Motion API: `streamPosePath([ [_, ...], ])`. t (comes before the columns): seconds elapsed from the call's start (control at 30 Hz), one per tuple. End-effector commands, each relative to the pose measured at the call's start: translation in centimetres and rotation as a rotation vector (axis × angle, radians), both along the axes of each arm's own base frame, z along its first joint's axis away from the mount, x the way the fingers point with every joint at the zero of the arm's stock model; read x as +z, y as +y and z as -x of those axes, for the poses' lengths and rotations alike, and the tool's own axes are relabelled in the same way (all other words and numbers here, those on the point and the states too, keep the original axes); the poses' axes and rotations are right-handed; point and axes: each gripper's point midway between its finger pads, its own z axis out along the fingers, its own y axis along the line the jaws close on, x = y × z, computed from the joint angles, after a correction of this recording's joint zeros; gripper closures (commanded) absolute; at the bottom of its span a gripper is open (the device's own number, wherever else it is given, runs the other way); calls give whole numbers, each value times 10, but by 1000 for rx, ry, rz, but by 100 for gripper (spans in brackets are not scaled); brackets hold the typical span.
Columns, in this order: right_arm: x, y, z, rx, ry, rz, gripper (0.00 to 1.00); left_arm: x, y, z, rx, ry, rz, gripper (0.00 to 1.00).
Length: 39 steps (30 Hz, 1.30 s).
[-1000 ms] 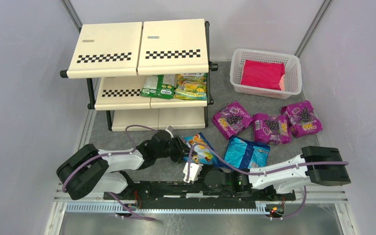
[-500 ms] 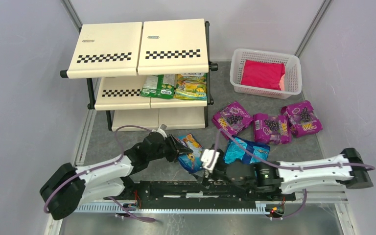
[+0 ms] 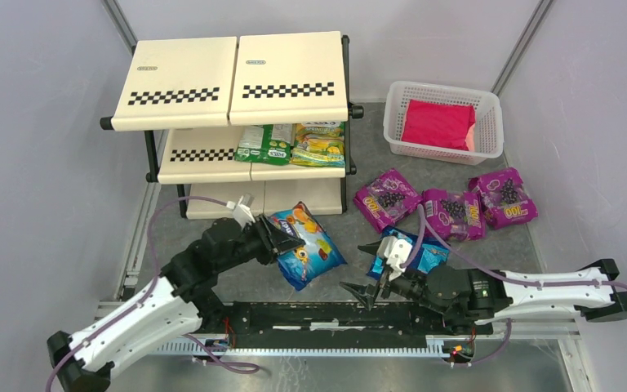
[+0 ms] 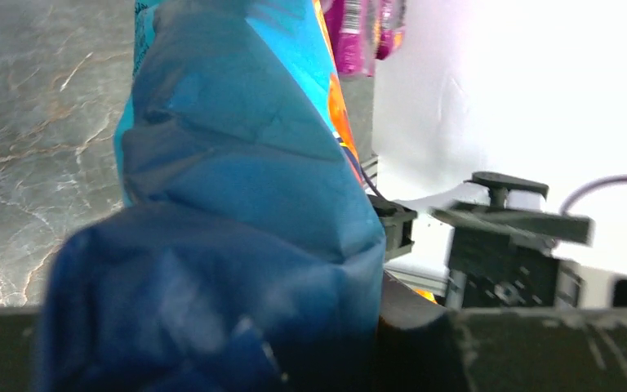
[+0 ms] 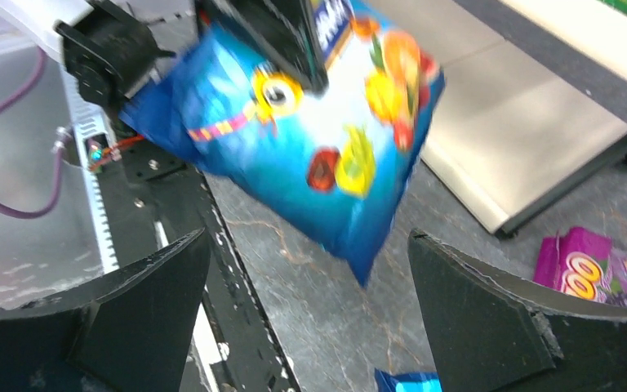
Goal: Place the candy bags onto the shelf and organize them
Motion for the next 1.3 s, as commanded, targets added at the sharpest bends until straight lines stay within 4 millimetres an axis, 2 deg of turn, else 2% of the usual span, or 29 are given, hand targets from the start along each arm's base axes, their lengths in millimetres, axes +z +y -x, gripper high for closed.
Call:
streamPosePath([
  [0.0,-12,-6,-11,-89,24,25,2,112,10,4,-22,-310,127,77],
  [0.23,-16,-11,-20,-149,16,77,2,219,23,28,-106,-554,181,77],
  [0.43,-1,-20,-31,-224,1,76,2,299,32,37,-113,-716,215,77],
  [0.53,12,-23,-33,-238,-6,73,2,337,32,30,-78,-771,225,77],
  [0.8,34,-28,-37,-252,-26,42,2,425,27,-16,125,-850,271,79],
  [0.87,38,-31,-39,-263,-32,42,2,436,31,-34,212,-840,262,78],
  [1.0,41,-34,-42,-284,-44,31,2,443,45,-73,430,-809,227,78],
  [1.17,37,-33,-45,-301,-64,45,2,464,62,-100,629,-855,231,79],
  [1.27,33,-31,-47,-314,-77,65,2,461,66,-119,728,-838,217,80],
])
